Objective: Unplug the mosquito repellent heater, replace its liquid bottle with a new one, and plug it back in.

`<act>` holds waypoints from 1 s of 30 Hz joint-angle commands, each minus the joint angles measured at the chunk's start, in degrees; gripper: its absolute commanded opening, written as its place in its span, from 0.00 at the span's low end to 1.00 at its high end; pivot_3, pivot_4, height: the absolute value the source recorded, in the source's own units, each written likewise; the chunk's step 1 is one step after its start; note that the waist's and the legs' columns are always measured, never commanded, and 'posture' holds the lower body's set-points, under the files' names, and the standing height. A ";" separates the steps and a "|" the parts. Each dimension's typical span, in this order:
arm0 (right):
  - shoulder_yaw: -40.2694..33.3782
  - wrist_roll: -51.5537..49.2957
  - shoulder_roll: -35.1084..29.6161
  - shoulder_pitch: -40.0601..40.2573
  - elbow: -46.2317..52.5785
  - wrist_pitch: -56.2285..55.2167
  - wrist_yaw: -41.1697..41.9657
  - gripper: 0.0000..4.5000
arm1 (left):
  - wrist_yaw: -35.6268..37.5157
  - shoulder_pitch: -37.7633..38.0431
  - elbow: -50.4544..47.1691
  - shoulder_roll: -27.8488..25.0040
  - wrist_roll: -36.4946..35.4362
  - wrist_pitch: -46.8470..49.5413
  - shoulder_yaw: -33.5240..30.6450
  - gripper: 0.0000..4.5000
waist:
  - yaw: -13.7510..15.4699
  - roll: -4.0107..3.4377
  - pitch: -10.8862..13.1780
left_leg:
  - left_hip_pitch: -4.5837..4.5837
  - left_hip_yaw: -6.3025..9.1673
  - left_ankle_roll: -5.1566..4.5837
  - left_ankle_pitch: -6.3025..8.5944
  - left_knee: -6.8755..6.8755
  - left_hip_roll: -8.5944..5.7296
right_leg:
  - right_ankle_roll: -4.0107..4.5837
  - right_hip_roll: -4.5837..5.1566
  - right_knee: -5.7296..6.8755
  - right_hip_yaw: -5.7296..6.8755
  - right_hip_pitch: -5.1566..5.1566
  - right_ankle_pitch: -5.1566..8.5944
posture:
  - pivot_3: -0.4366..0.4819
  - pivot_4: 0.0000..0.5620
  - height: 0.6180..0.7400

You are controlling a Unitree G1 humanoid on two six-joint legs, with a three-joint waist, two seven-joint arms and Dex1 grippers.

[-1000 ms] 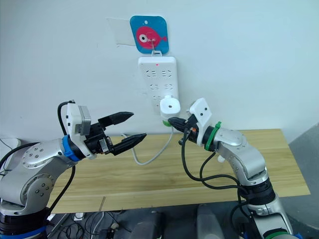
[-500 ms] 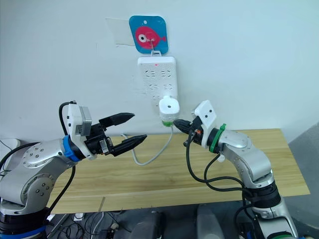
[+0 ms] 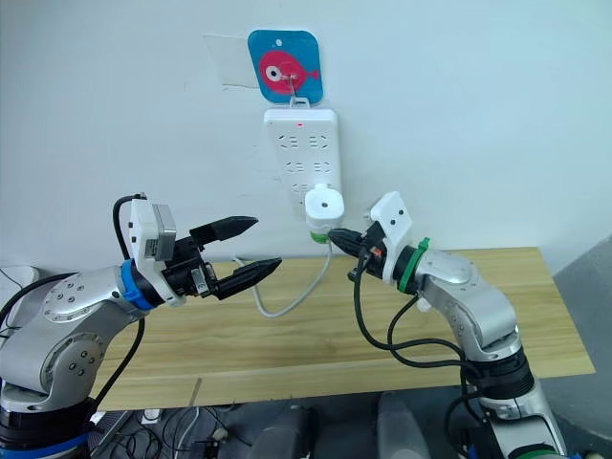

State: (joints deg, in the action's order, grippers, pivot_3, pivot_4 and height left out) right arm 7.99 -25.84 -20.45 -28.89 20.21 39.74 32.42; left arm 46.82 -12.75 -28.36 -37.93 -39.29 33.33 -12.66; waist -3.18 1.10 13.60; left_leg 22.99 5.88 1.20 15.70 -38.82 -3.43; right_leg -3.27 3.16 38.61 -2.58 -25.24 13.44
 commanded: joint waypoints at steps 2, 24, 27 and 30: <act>-0.21 0.84 0.76 -1.27 1.09 -1.42 -0.63 0.00 | -0.16 -0.34 -1.11 -0.41 -0.73 -0.43 0.24 1.00 | 0.01 0.00 0.00 | 0.00 0.00 0.00 0.00 0.00 0.00 | 0.00 0.00 0.00 0.00 0.00 0.00 | 0.43 0.32 1.00; -0.24 8.39 2.73 -2.64 -1.04 -5.14 -5.22 0.00 | -0.84 -0.24 -1.45 -0.36 -1.08 -0.03 0.17 1.00 | 0.00 0.00 0.00 | -0.01 0.00 -0.01 0.00 -0.01 0.00 | 0.00 0.00 0.03 0.00 0.01 0.00 | 0.43 0.33 1.00; -0.64 9.81 2.63 -2.81 -1.51 -5.58 -6.11 0.00 | -0.95 -0.28 -1.32 -0.43 -1.10 -0.02 0.26 1.00 | -0.01 0.00 0.00 | -0.03 0.00 -0.02 0.01 -0.02 -0.01 | 0.02 0.00 0.05 0.00 0.02 -0.01 | 0.43 0.33 1.00; -0.73 10.52 2.64 -2.83 -1.47 -5.44 -6.38 0.00 | -1.02 -0.34 -1.23 -0.47 -1.13 -0.03 0.33 1.00 | -0.01 0.00 0.00 | -0.05 0.00 -0.03 0.01 -0.02 -0.01 | 0.02 -0.01 0.09 0.01 0.03 -0.02 | 0.43 0.33 1.00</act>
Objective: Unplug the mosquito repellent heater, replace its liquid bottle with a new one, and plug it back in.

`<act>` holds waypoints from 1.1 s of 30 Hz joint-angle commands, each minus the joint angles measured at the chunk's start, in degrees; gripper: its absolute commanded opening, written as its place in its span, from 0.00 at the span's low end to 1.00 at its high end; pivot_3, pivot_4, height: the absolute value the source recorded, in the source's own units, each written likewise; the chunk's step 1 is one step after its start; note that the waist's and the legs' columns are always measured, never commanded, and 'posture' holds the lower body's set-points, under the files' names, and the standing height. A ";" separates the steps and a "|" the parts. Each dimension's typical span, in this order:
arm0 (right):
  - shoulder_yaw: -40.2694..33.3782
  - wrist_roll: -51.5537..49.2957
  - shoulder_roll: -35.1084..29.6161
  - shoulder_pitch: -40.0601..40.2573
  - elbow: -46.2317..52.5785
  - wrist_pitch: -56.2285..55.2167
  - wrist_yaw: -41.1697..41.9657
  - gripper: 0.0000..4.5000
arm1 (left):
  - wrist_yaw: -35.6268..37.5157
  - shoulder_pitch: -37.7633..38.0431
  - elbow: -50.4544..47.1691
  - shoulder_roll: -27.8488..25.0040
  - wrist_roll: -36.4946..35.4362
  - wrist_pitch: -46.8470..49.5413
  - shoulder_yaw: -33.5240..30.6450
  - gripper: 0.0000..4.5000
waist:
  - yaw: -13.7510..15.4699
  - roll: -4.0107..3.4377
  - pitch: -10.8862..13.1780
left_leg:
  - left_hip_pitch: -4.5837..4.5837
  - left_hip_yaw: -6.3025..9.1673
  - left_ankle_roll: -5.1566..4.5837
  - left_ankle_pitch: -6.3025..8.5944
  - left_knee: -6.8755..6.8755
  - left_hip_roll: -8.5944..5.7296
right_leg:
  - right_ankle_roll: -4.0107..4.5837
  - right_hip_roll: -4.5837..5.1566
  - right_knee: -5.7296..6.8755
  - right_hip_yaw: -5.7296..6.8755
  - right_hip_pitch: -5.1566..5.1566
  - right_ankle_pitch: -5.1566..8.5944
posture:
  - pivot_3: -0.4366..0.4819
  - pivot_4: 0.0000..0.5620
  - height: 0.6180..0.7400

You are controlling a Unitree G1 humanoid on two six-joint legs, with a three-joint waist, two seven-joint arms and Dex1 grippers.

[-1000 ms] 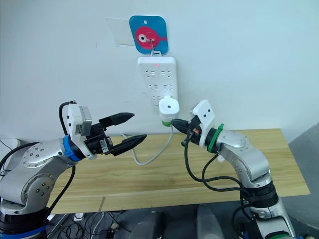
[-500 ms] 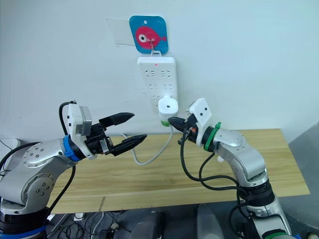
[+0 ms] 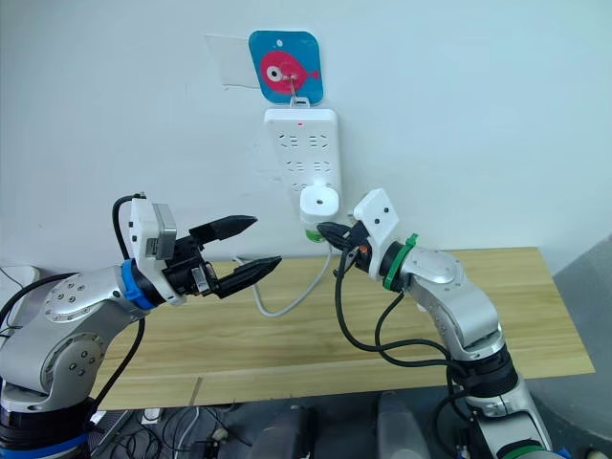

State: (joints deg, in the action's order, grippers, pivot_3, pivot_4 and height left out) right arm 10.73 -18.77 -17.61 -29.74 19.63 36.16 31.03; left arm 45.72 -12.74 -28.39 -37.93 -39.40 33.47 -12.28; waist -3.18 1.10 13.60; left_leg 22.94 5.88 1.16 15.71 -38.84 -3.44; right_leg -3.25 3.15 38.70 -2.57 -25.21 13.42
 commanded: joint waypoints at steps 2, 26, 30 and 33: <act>-3.45 3.85 -0.19 -2.02 -0.75 -1.57 -5.38 0.00 | 0.05 -0.37 -1.12 -0.55 -1.03 -0.19 -0.01 1.00 | 0.00 0.00 0.00 | 0.00 0.00 0.00 0.00 -0.01 0.00 | 0.00 0.00 0.02 0.00 0.00 0.00 | 0.43 0.33 1.00; -3.68 2.16 1.33 -0.37 3.47 4.35 -8.43 0.00 | -0.06 -0.37 -0.67 -0.61 -0.93 -0.32 0.04 1.00 | -0.04 0.11 -0.07 | -0.09 0.04 0.08 -0.06 -0.04 0.00 | 0.22 -0.04 0.16 0.04 0.04 -0.14 | 0.42 0.32 1.00; -4.69 -4.03 -2.89 1.29 5.33 4.45 0.23 0.00 | 1.21 -0.19 0.60 -1.65 -0.13 -1.08 -0.47 1.00 | 0.20 0.15 -0.10 | -0.06 0.05 0.08 -0.06 -0.04 0.00 | 0.22 -0.04 0.10 0.06 0.05 -0.14 | 0.42 0.32 1.00; -6.11 -7.23 -6.86 2.52 5.91 4.52 5.47 0.08 | 2.09 0.15 2.05 -2.83 0.49 -1.65 -1.02 1.00 | 0.25 0.15 -0.11 | -0.03 0.05 0.06 -0.05 0.02 0.00 | 0.21 -0.06 -0.10 0.08 0.06 -0.13 | 0.43 0.31 1.00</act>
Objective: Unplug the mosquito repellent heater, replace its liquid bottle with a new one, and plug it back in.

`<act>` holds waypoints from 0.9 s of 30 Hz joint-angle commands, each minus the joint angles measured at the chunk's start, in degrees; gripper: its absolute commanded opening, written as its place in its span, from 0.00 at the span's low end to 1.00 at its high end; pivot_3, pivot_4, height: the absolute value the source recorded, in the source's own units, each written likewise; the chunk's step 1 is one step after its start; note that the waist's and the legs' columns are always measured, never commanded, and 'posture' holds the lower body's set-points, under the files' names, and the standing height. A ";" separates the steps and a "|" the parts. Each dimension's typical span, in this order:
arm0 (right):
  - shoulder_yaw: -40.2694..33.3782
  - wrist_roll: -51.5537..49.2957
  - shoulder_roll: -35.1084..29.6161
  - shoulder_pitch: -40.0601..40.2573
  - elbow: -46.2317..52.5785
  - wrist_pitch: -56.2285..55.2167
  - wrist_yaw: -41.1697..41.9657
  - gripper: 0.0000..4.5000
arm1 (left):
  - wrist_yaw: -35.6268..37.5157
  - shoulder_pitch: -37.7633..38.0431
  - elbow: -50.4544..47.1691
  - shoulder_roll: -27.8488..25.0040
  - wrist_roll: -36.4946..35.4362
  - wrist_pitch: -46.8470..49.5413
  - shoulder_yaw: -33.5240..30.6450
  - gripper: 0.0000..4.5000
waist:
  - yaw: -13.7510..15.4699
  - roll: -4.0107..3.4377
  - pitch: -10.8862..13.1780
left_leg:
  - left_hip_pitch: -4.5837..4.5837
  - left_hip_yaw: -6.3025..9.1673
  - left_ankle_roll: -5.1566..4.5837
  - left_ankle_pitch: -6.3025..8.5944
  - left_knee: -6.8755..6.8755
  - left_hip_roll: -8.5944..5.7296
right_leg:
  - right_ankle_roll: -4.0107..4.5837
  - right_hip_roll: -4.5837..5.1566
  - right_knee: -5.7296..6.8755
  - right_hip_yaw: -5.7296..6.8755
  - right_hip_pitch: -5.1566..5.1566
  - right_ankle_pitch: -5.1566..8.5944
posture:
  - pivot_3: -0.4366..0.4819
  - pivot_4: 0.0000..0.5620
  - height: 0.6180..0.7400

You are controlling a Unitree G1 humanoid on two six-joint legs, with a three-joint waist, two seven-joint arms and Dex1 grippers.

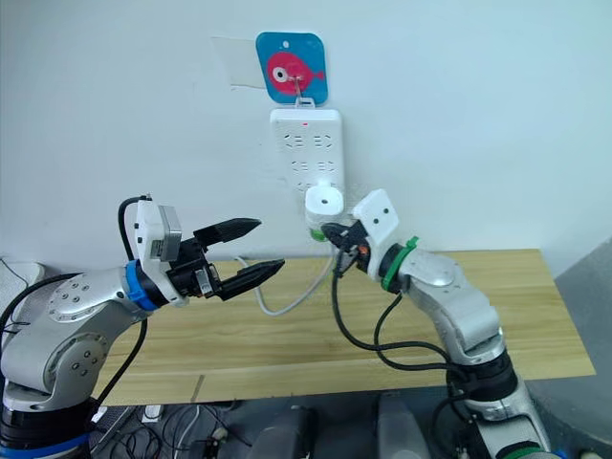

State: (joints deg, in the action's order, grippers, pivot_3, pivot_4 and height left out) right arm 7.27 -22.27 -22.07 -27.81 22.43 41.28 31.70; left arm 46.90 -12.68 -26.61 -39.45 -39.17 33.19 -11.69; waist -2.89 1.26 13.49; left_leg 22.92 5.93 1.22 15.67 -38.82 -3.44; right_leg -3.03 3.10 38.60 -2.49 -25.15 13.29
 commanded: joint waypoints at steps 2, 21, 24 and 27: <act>-5.10 -7.38 -5.07 1.45 3.23 0.19 8.62 0.20 | 1.13 0.27 1.34 -2.09 -0.12 -1.16 -2.62 1.00 | -0.05 0.00 0.00 | 0.03 -0.03 -0.02 0.01 0.07 0.06 | 0.00 0.00 -0.13 -0.02 -0.02 0.01 | 0.43 0.31 1.00; -22.45 -13.22 -22.16 8.93 -11.90 -9.26 25.78 0.99 | 2.96 1.15 17.46 -11.55 8.41 -4.81 -7.28 1.00 | 0.12 0.02 -0.04 | 0.06 -0.03 -0.05 0.04 0.12 0.12 | 0.01 0.04 -0.44 0.02 0.10 0.00 | 0.41 0.28 1.00; -23.03 -12.98 -22.32 9.45 -12.38 -9.98 25.08 0.99 | 3.57 1.01 17.80 -11.11 8.34 -4.97 -7.26 1.00 | 0.11 0.01 -0.06 | 0.06 -0.05 -0.05 0.04 0.11 0.12 | 0.01 0.07 -0.43 0.00 0.10 -0.01 | 0.40 0.27 1.00; -24.09 -12.26 -22.05 9.45 -14.41 -11.31 24.08 0.99 | 3.76 0.72 18.27 -10.78 8.84 -5.54 -7.13 1.00 | 0.09 0.01 -0.12 | 0.06 -0.04 -0.04 0.04 0.11 0.12 | 0.01 0.07 -0.43 0.00 0.10 -0.01 | 0.39 0.26 1.00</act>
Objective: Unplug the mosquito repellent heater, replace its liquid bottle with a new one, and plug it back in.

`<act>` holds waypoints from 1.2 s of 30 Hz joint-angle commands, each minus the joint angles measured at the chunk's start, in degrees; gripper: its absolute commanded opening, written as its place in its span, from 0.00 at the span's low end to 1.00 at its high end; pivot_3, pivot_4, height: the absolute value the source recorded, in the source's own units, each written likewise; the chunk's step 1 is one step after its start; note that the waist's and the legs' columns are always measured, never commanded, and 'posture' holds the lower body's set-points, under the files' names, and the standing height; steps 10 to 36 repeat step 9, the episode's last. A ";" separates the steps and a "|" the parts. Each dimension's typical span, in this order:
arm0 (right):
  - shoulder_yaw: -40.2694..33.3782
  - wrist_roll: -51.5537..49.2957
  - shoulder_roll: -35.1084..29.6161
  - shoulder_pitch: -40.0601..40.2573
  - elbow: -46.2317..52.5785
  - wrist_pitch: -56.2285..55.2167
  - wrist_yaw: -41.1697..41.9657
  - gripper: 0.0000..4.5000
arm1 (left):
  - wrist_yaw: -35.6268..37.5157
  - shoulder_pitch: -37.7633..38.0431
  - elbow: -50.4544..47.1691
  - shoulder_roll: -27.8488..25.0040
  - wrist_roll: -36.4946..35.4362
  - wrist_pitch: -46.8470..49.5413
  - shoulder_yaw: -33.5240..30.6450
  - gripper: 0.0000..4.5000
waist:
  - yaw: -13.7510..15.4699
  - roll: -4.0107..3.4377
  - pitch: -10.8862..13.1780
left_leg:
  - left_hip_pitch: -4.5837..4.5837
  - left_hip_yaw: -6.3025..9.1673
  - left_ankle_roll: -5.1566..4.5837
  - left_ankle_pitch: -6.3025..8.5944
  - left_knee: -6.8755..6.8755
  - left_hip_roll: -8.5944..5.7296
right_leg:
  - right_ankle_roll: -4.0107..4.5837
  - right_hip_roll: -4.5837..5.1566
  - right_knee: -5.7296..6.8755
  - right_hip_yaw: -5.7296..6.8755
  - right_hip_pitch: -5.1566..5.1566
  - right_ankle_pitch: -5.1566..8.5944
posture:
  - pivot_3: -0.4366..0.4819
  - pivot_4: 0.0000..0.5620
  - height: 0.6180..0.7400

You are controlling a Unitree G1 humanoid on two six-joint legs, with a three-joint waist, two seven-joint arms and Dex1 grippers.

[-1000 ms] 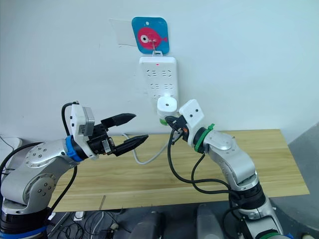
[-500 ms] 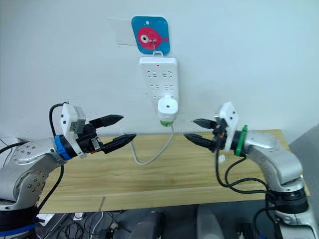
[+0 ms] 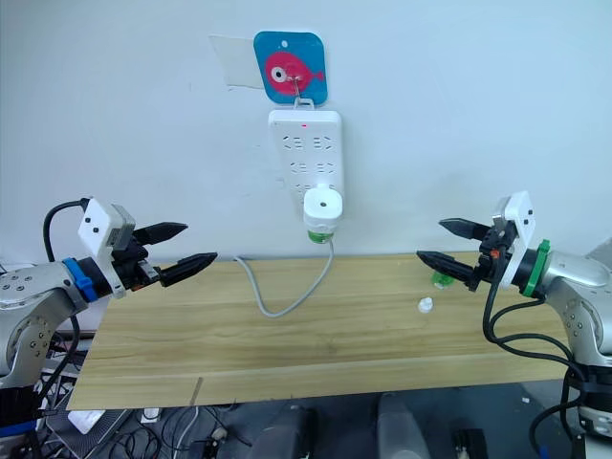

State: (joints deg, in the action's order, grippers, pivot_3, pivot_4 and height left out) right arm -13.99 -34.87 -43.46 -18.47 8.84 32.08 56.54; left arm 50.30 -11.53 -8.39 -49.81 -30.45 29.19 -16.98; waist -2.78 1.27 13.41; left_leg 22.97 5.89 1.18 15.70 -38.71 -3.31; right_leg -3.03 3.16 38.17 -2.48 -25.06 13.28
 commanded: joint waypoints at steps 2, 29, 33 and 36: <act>-3.54 0.91 -0.46 0.14 -2.86 -3.42 -1.26 0.99 | 0.48 -0.65 0.54 -0.29 0.43 -1.85 -1.74 1.00 | -0.07 0.02 -0.25 | 0.00 -0.01 0.01 0.00 0.00 0.00 | 0.00 0.00 -0.01 0.00 -0.01 0.00 | 0.39 0.26 1.00; -4.32 2.78 -0.26 0.98 -6.60 -6.89 -1.87 0.99 | 0.55 -1.42 1.95 -0.13 0.44 -2.27 -1.59 1.00 | -0.17 0.00 -0.47 | 0.00 -0.04 0.01 0.00 0.00 -0.01 | 0.00 0.00 -0.01 -0.02 0.00 0.00 | 0.39 0.26 1.00; -4.32 2.78 -0.26 0.98 -6.60 -6.89 -1.87 0.99 | 0.55 -1.42 1.95 -0.13 0.44 -2.27 -1.59 1.00 | -0.17 0.00 -0.47 | 0.00 -0.04 0.01 0.00 0.00 -0.01 | 0.00 0.00 -0.01 -0.02 0.00 0.00 | 0.39 0.26 1.00; -4.32 2.78 -0.26 0.98 -6.60 -6.89 -1.87 0.99 | 0.55 -1.42 1.95 -0.13 0.44 -2.27 -1.59 1.00 | -0.17 0.00 -0.47 | 0.00 -0.04 0.01 0.00 0.00 -0.01 | 0.00 0.00 -0.01 -0.02 0.00 0.00 | 0.39 0.26 1.00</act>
